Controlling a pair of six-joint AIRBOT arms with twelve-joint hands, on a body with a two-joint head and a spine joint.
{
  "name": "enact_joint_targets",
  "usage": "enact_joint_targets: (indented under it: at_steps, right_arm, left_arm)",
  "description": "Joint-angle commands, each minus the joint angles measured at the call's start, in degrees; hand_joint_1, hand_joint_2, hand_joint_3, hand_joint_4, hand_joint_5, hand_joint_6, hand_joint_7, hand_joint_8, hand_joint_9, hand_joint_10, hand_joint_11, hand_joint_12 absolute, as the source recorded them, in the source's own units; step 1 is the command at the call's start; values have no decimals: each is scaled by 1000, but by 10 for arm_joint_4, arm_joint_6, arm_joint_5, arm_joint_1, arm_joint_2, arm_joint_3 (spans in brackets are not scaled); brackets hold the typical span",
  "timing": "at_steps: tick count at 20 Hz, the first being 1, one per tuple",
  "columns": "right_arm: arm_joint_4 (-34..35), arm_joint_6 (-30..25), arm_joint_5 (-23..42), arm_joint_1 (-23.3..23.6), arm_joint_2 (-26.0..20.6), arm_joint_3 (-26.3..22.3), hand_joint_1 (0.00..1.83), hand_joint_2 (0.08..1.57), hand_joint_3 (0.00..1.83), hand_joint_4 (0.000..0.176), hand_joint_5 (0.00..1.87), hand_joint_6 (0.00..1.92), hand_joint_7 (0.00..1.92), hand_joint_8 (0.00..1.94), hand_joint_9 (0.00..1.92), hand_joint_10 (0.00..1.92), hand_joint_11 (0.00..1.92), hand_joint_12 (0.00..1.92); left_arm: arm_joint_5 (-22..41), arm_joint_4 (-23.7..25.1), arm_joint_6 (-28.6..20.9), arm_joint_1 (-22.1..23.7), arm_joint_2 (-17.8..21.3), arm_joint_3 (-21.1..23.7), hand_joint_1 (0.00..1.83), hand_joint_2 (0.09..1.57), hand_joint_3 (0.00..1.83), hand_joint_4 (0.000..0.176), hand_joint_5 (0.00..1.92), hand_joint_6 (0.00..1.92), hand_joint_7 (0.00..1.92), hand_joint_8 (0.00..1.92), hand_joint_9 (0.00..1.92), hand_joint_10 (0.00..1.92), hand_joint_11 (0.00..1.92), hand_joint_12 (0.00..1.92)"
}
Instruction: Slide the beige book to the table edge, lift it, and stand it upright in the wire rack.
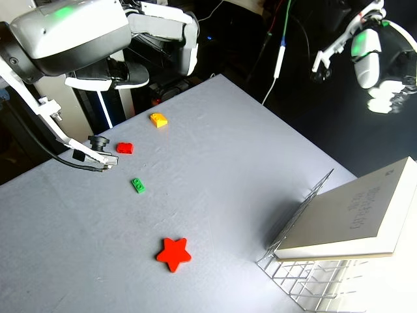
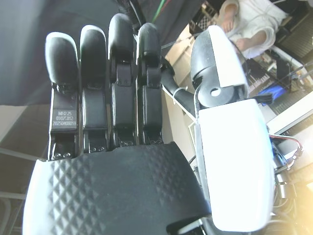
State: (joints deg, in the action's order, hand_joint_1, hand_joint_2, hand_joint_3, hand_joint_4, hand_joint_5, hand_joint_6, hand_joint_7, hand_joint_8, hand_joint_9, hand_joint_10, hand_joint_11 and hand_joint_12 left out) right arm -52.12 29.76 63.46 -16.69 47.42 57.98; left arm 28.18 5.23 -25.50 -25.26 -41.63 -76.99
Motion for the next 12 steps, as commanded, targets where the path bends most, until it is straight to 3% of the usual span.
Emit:
enact_joint_targets:
  at_steps: [1,2,3,4,5,7,12]
  right_arm:
    - [47,1,47,5,-3,-2,931,1130,12,0,691,1856,802,1912,886,1915,1022,1921]
    - [47,1,47,5,-3,-2,985,1138,8,0,752,1908,863,1935,961,1920,1100,1921]
    - [47,1,47,5,-3,-2,1065,1128,1,0,839,1918,949,1940,1067,1921,1197,1921]
    - [47,1,47,5,-3,-2,1156,1137,2,0,939,1920,1024,1941,1169,1921,1306,1921]
    - [47,1,47,5,-3,-2,1198,1145,4,0,929,1867,1081,1941,1241,1921,1375,1921]
    - [47,1,48,6,-2,-2,1304,1236,33,0,927,1919,1198,1941,1400,1921,1560,1921]
    - [47,1,46,8,-2,-2,1426,1216,45,0,1040,1921,1361,1941,1525,1921,1635,1921]
  left_arm:
    - [63,6,-5,8,11,1,1092,1197,0,0,812,1255,946,1327,824,1605,657,1876]
    - [70,38,-5,9,19,1,1068,1201,1,0,810,1278,943,1429,854,1667,699,1907]
    - [83,67,40,9,29,1,1051,1216,6,0,788,1342,944,1595,871,1771,741,1918]
    - [87,82,87,8,36,0,1067,1202,1,0,817,1738,959,1740,888,1886,781,1920]
    - [89,100,89,8,41,-4,1089,1201,0,0,846,1884,970,1815,912,1914,819,1921]
    - [110,151,89,4,48,-18,1192,1188,0,0,965,1920,1004,1913,1043,1921,1048,1921]
    - [249,301,77,-20,62,-53,1355,1177,0,0,1215,1921,1172,1921,1172,1921,1256,1921]
